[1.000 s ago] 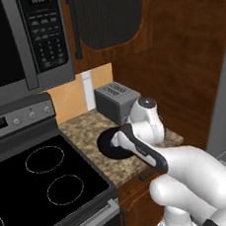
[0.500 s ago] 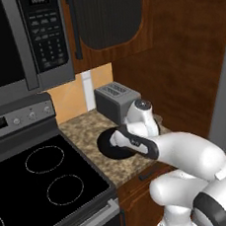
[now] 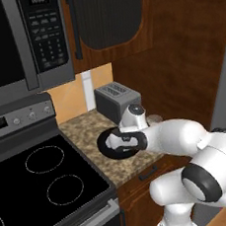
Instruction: Grab a lemon wedge from the fridge and one ice cube from the ice bowl, and put them in the glass of lemonade.
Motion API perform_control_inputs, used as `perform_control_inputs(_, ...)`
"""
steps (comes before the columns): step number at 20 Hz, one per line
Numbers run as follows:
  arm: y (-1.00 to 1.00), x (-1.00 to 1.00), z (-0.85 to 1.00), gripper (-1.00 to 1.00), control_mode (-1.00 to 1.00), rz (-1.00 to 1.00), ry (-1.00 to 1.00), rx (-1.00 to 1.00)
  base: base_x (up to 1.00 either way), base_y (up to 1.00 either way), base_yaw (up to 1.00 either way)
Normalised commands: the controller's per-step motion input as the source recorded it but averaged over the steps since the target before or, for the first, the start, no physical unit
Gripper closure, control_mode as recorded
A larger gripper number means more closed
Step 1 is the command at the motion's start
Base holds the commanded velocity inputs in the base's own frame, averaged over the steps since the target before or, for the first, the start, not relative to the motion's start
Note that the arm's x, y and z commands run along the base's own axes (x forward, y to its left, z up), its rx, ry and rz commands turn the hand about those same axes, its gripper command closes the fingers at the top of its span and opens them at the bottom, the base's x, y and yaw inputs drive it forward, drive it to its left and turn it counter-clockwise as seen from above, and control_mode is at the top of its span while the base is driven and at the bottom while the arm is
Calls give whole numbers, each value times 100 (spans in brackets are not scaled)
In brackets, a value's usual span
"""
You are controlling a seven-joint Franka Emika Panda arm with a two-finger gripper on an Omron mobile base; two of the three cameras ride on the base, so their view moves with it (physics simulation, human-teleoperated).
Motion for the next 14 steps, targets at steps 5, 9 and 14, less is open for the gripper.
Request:
perform_control_inputs(5, 5, 9, -20, -100, -100, -2, 0, 0, 0, 0, 0)
perform_control_inputs(9, 4, 11, -13, -100, -100, -6, 0, 0, 0, 0, 0)
perform_control_inputs(14, 6, 10, -1, -100, -100, -12, 0, 0, 0, 0, 0)
